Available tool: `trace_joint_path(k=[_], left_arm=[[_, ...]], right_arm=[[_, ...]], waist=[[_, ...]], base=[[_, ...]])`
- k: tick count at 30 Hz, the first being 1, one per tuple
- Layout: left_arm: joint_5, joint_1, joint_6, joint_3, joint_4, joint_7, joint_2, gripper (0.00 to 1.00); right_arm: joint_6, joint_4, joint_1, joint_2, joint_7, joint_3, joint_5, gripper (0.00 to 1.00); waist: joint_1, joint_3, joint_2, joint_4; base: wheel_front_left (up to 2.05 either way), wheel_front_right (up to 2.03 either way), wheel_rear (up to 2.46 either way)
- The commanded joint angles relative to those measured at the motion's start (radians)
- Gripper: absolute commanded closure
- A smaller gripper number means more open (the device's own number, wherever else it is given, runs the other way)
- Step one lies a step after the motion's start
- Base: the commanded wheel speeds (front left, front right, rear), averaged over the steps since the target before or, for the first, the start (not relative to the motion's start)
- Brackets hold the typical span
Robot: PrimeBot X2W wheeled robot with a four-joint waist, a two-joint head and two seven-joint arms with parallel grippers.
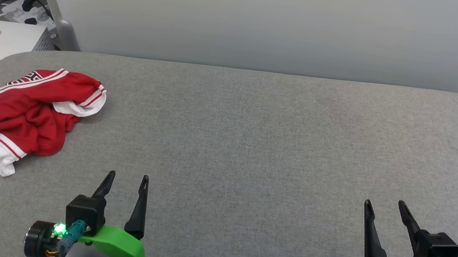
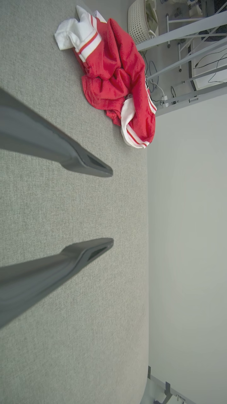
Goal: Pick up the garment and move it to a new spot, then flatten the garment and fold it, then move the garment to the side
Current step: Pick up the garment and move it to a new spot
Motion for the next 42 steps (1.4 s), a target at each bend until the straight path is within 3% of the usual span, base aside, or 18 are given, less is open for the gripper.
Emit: trace_joint_path(k=[1,10,18,42], left_arm=[[-0.010,-0.012,-0.007,-0.003,0.005,-0.011,-0.003,0.00],[-0.021,-0.022,-0.009,-0.009,0.016,-0.030,-0.003,0.00],[-0.035,-0.025,-0.009,-0.018,0.028,-0.047,-0.004,0.00],[-0.041,-0.013,-0.028,0.001,0.062,-0.097,-0.005,0.00]], right_arm=[[-0.001,0.007,0.002,0.002,-0.012,0.000,0.001,0.00],[-0.001,0.021,-0.001,0.002,-0.031,0.003,0.006,0.00],[-0.001,0.027,0.004,-0.003,-0.045,0.020,0.013,0.00],[-0.001,0.076,0.023,-0.021,-0.094,0.121,0.077,0.00]], waist=[[0.0000,0.004,-0.0001,0.001],[0.0000,0.014,-0.0001,0.012],[0.0000,0.011,-0.0001,0.061],[0.0000,-0.020,-0.0001,0.367]], base=[[0.00,0.00,0.00],[0.00,0.00,0.00],[0.00,0.00,0.00],[0.00,0.00,0.00]])
